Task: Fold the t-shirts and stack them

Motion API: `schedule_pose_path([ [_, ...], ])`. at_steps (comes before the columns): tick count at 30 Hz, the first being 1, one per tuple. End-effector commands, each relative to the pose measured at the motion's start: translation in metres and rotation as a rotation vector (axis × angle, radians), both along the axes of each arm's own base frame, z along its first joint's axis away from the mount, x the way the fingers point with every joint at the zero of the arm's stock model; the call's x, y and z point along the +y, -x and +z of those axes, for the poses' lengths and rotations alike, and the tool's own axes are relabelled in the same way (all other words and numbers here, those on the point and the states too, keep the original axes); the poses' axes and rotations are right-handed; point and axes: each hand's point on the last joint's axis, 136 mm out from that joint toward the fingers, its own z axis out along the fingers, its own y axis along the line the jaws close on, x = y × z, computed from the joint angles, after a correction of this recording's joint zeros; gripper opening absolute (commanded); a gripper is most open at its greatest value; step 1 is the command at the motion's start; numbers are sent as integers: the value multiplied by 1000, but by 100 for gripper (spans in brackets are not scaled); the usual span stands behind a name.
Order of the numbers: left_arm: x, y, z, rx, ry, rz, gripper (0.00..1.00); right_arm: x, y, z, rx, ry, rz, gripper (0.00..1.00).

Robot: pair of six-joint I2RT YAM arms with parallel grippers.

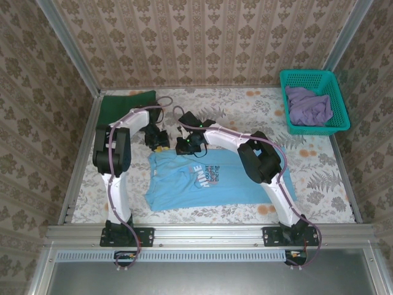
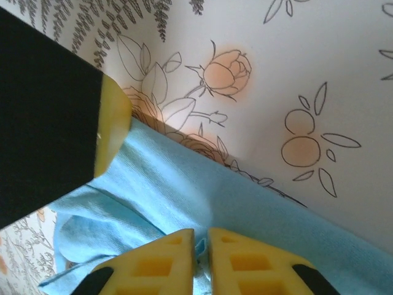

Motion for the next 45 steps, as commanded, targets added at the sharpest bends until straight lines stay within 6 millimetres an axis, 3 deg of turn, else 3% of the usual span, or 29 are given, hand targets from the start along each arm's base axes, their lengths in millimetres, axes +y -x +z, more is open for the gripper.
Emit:
schedule_pose_path([
  [1, 12, 5, -13, 41, -74, -17, 29, 0, 4, 10, -4, 16, 17, 10],
  [11, 19, 1, -14, 39, -114, -2, 29, 2, 9, 36, -21, -29, 35, 0],
  [21, 18, -1, -16, 40, -113, 2, 28, -2, 31, 62, -37, -77, 95, 0],
  [31, 19, -2, -15, 34, -116, -1, 28, -16, 86, 60, 8, -95, 229, 0],
  [41, 21, -3, -18, 38, -126, -4, 27, -42, 129, 32, 70, -36, 298, 0],
  [45, 20, -4, -17, 35, -121, -2, 28, -49, 138, 20, 81, -3, 310, 0],
])
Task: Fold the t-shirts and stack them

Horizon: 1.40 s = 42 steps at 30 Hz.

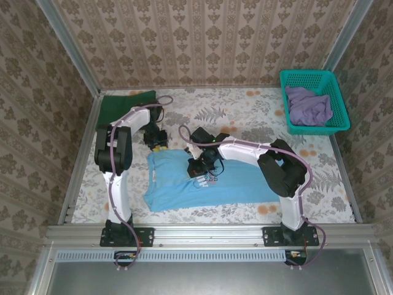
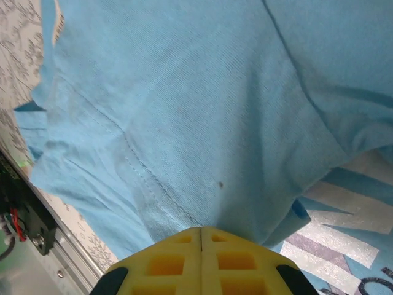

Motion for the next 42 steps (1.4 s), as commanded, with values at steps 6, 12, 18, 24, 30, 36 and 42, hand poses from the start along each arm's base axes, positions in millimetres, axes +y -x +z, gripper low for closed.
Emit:
schedule_pose_path([
  [6, 9, -4, -9, 13, -45, 0, 30, -12, 13, 6, -23, 14, 17, 27],
  [12, 7, -16, 26, -59, -13, 24, 40, -31, -10, 30, -84, -67, -153, 46],
  [18, 1, -17, 76, -172, 21, 44, 46, -104, -45, 44, -110, -107, -496, 45],
  [24, -32, 24, 83, -169, 102, 16, 37, -217, -65, 31, -163, 118, -835, 45],
  [30, -56, 63, 42, -61, 171, 131, 36, -262, -65, 2, -84, 277, -927, 44],
  [36, -57, 57, 1, 18, 114, 240, 39, -285, -49, -31, 31, 318, -1050, 44],
  [42, -77, 23, -23, 46, 31, 150, 39, -294, -37, -35, 88, 308, -1130, 45],
])
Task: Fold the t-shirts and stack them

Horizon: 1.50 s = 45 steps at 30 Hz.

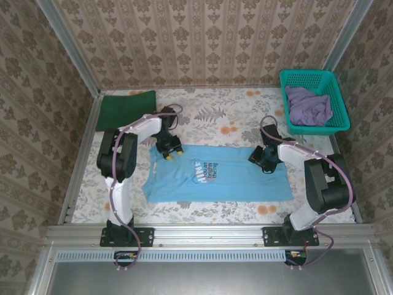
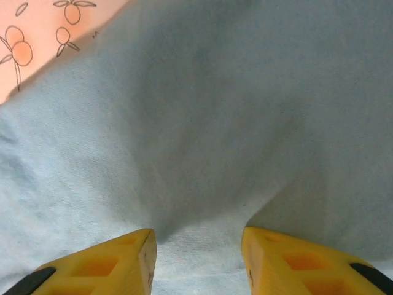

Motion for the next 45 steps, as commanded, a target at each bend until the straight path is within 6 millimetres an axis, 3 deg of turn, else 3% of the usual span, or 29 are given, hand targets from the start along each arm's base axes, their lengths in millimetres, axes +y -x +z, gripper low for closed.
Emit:
schedule_pose_path([
  [1, -15, -17, -28, 7, -49, -41, 39, -10, 19, -6, 57, -15, -87, 45],
  [6, -65, -63, -31, -45, -29, -134, 39, -25, 28, 18, -7, 5, -132, 46],
  [10, -101, -119, -17, -189, -10, -214, 42, -40, 37, 46, -77, 63, -133, 48],
  [13, -125, -159, -5, -334, 79, -218, 44, -40, 41, 64, -126, 66, -99, 48],
  [16, -147, -192, 8, -491, 184, -217, 47, -20, 48, 72, -152, -13, -27, 47],
  [19, -162, -212, 27, -591, 279, -209, 49, 5, 61, 66, -129, -55, 91, 46],
  [22, -168, -224, 59, -657, 342, -202, 54, 31, 76, 51, -60, -99, 203, 44],
  [24, -165, -230, 93, -714, 366, -195, 59, 48, 83, 41, -16, -102, 272, 42],
  [27, -155, -229, 138, -775, 373, -195, 74, 65, 84, 25, 33, -93, 331, 40],
  [30, -136, -217, 180, -805, 340, -202, 80, 75, 80, 9, 83, -76, 355, 38],
  [33, -116, -194, 201, -781, 298, -179, 82, 87, 78, -3, 103, -87, 362, 37],
  [34, -96, -194, 204, -771, 280, -139, 82, 90, 79, -7, 110, -90, 362, 37],
  [38, -47, -155, 188, -659, 205, -24, 83, 99, 88, -22, 144, -99, 325, 35],
  [45, 31, -82, 131, -478, 71, 75, 82, 138, 94, -25, 180, -143, 281, 35],
])
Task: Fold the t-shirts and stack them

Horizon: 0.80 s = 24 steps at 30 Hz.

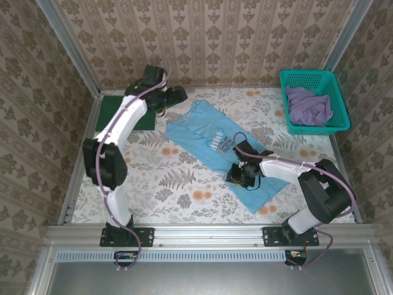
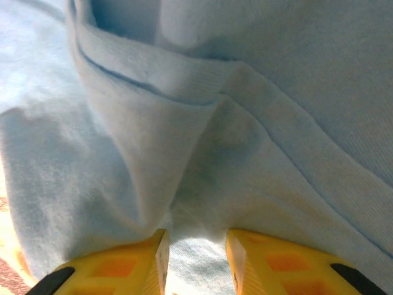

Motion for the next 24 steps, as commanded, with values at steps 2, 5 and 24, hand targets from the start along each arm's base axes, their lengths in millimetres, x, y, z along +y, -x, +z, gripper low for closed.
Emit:
schedule_pose_path([
  [2, 43, 42, -63, 189, -81, 82, 80, 25, 18, -18, 114, 9, -29, 35],
  [5, 50, 57, -87, 241, -62, 82, 75, 51, 21, -15, 118, 2, 45, 35],
  [24, -29, 1, -198, 385, -252, -65, 64, 87, 31, 3, 123, -16, 241, 36],
])
